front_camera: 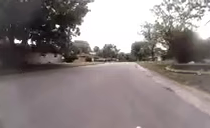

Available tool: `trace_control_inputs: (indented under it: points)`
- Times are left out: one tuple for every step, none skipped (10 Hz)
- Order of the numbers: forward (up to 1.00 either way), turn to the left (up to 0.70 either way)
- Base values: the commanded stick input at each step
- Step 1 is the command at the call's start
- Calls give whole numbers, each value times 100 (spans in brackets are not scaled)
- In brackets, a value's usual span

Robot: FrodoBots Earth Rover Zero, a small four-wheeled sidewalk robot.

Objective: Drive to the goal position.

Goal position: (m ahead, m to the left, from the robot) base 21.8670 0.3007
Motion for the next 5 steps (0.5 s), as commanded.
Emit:
trace_control_inputs:
  points:
    - [70,0]
    - [70,0]
    - [70,0]
    - [70,0]
    - [70,0]
